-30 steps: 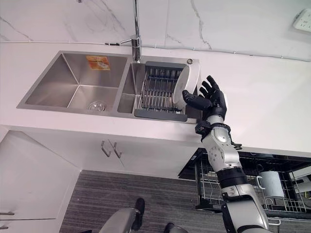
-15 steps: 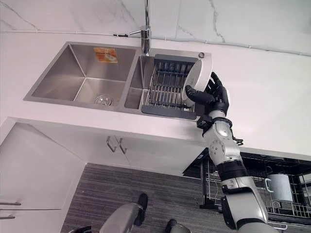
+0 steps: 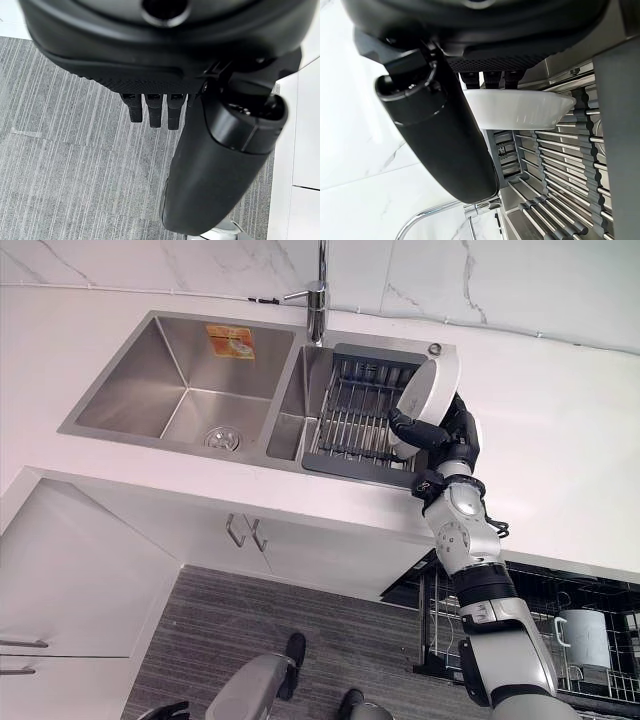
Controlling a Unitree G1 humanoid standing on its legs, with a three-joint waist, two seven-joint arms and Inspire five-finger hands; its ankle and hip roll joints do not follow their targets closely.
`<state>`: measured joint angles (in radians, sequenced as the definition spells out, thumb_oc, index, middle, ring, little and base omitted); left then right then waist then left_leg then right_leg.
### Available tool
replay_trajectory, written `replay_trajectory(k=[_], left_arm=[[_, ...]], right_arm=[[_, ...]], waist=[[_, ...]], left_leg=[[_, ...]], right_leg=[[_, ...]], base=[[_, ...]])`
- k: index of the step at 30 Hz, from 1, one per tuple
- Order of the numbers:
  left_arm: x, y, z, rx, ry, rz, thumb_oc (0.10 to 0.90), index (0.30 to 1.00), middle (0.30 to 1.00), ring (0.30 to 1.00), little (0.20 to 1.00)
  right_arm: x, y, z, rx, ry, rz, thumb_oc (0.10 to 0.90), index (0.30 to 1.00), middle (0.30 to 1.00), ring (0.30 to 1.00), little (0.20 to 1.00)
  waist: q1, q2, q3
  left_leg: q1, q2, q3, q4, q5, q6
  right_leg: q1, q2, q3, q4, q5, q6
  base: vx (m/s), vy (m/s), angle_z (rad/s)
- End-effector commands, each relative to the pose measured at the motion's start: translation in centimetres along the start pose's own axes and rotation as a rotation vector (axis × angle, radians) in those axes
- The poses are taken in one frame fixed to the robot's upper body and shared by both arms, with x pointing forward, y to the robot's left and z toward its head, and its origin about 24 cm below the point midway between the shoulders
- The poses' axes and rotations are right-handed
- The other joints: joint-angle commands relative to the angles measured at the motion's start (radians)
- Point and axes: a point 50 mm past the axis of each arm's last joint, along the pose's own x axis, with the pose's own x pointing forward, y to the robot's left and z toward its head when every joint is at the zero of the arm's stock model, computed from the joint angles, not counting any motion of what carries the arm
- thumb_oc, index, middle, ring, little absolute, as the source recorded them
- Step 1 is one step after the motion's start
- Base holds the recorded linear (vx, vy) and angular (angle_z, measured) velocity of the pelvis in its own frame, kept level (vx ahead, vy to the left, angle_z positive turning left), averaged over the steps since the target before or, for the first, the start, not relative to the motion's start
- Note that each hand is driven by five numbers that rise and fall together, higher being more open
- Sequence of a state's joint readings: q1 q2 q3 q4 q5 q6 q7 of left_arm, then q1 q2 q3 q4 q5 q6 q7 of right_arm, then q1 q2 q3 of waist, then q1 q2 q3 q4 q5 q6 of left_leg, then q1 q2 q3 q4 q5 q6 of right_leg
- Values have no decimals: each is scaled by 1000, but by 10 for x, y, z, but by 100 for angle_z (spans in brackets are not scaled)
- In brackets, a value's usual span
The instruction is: Place the dishes in the dishwasher.
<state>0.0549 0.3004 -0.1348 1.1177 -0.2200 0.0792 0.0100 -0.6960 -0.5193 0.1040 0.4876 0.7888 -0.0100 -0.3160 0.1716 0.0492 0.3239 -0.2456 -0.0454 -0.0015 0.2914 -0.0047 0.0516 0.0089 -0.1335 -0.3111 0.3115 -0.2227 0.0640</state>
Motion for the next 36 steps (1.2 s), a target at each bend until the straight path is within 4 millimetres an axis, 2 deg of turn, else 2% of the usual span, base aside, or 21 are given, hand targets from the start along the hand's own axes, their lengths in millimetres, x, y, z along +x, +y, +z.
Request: replay_trajectory(k=[1, 15, 23, 27, 36], left_arm=[[-3, 22, -11, 122, 22, 41, 800, 900, 900, 900, 900], [-3, 22, -10, 126, 10, 36, 800, 900, 900, 900, 900], [-4, 21, -13, 129, 12, 34, 800, 900, 900, 900, 900], [-4, 19, -15, 130, 14, 32, 800, 900, 900, 900, 900], [-4, 22, -18, 129, 25, 42, 800, 900, 900, 900, 900]], right_arm=[[14, 12, 69, 18, -264, 17, 400, 300, 300, 300, 300], [8, 19, 78, -13, -380, -10, 400, 300, 300, 300, 300], [1, 21, 84, 18, -455, -38, 400, 300, 300, 300, 300], [-5, 22, 90, 65, -509, -41, 400, 300, 300, 300, 300], [-22, 37, 104, 209, -621, 54, 400, 300, 300, 300, 300]], waist=[[19, -3, -60], [20, -10, -55], [11, -18, -75], [5, -23, -92], [-13, -38, -122]], left_leg=[[29, 47, -44, 9, -130, -67], [37, 48, -39, 9, -138, -65], [46, 57, -29, 9, -143, -65], [56, 63, -20, 9, -150, -66], [81, 81, 6, 9, -166, -71]], right_leg=[[-34, -66, 14, -12, 41, 65], [-35, -65, 26, -12, 40, 69], [-39, -61, 32, -12, 42, 69], [-36, -59, 37, -12, 39, 69], [-29, -55, 47, -12, 31, 71]], base=[[0, 0, 0], [-3, -1, 0], [-9, -7, -2], [-28, -14, -10], [-56, -16, -5]])
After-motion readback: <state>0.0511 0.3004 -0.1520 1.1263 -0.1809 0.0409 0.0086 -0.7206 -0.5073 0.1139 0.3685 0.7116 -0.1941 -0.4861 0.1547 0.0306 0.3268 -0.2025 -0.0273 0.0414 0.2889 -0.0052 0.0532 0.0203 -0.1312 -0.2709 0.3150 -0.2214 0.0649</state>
